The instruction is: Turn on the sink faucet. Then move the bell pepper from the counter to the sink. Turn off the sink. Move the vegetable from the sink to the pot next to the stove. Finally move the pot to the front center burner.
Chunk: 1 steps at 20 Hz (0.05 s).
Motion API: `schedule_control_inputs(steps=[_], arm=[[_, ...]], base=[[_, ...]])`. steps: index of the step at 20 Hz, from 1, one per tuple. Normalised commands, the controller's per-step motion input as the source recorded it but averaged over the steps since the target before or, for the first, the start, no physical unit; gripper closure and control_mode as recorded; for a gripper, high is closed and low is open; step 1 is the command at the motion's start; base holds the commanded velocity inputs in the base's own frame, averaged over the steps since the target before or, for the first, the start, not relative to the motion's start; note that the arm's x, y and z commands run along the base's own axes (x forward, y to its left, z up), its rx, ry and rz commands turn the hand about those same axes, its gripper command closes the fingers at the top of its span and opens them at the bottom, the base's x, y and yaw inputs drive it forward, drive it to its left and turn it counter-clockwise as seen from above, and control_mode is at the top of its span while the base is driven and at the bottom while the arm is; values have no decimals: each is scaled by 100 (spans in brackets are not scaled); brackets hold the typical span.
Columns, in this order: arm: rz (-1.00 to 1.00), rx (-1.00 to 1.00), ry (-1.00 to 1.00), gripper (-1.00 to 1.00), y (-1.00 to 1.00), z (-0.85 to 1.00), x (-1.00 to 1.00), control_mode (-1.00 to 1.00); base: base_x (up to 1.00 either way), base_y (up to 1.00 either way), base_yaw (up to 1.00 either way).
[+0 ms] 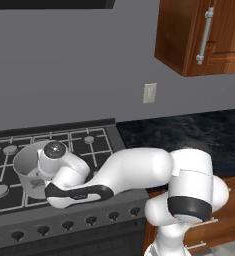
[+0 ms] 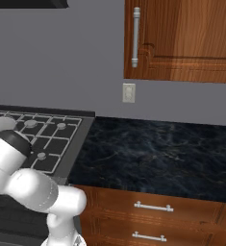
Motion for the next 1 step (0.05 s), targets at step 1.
schedule_control_inputs(steps=[1], arm=[[0, 0, 0, -100, -9, -23, 14, -100]], base=[[0, 0, 0]])
